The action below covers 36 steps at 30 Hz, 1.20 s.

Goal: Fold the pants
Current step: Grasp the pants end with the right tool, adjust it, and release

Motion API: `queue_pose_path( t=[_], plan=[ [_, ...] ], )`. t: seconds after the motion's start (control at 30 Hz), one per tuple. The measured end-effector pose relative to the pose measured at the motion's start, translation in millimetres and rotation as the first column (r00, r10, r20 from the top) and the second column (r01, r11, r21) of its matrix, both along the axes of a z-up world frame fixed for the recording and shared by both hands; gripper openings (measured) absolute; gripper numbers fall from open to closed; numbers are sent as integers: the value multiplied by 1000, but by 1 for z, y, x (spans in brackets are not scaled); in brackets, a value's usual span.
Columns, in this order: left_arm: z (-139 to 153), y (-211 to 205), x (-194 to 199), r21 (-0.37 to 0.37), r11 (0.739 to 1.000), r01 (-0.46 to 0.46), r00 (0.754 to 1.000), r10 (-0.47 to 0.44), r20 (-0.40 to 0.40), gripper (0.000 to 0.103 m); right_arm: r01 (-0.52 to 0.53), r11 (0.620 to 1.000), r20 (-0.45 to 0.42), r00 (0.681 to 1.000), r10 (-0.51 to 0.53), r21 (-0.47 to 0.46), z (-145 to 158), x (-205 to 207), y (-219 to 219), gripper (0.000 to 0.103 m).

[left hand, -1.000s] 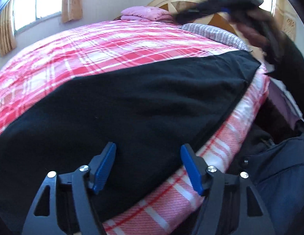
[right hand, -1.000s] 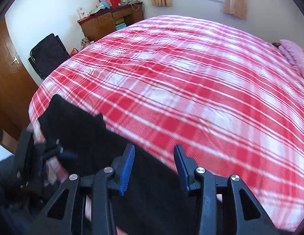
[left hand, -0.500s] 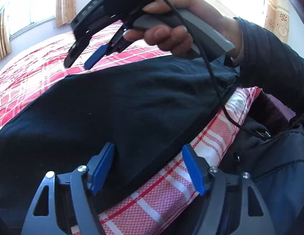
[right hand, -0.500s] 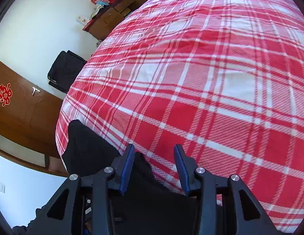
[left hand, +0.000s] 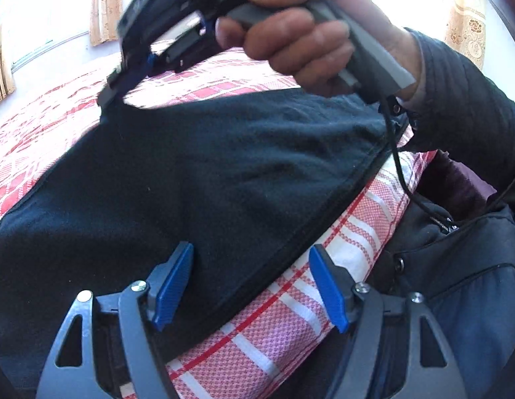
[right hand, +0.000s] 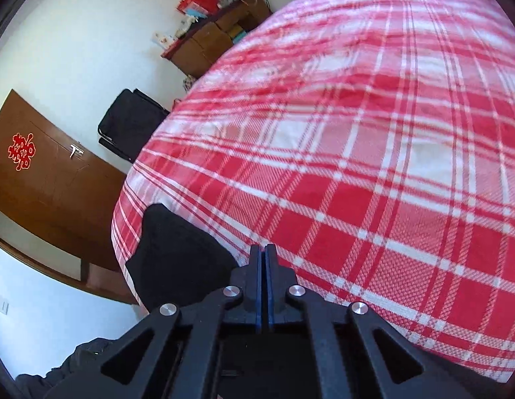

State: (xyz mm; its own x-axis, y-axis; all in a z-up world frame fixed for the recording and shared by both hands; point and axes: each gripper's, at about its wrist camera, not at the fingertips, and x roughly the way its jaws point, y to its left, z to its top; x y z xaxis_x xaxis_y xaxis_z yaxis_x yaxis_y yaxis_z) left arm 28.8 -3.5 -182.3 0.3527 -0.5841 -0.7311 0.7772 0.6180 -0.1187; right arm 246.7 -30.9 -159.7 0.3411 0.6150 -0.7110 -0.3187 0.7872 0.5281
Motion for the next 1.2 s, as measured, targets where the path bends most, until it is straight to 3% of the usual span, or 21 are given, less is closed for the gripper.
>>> queue_pose_path(
  t=[0.13,0.27,0.37,0.5,0.53,0.6,0.63,0.67,0.83,1.0,1.07,1.2],
  plan=[
    [-1,-1,-2,3,1000,3,1000,-3,6,73,29,999,46,999,-28,-35,3,0,4,1],
    [-1,-2,-3,6,1000,5,1000,-5,10,73,91,990,-9,996,-93,-108,-25,15,0,1],
    [0,-1,-4,-4,1000,-4,1000,4,14,74,57,990,-46,997,-64,-132,-42,20,3,1],
    [3,1,-4,-15,1000,-18,1000,18,20,74,52,992,-46,997,-58,-116,-36,15,-8,3],
    [5,2,-4,-15,1000,-23,1000,24,21,74,64,989,-40,997,-70,-131,-32,12,-13,6],
    [8,4,-3,-26,999,-31,999,32,20,74,79,983,-8,997,-82,-166,-20,1,-28,31],
    [13,6,-3,-42,998,-39,999,40,24,74,80,980,13,997,-79,-183,-13,-7,-37,53],
    [16,9,-3,-54,997,-46,998,47,29,74,89,973,43,996,-81,-212,-6,-18,-47,57],
    [25,12,-3,-109,992,-67,997,71,38,74,133,900,145,986,-79,-415,16,-71,-83,57],
    [2,-3,0,-62,996,-69,998,68,-11,75,168,801,188,980,-70,-575,15,-122,-120,56],
    [2,-9,-7,-34,999,-39,999,40,19,82,197,788,174,978,-115,-583,9,-138,-141,56],
    [5,-13,-6,-9,1000,-26,999,26,22,83,236,813,111,971,-209,-532,-10,-178,-185,56]
  ],
)
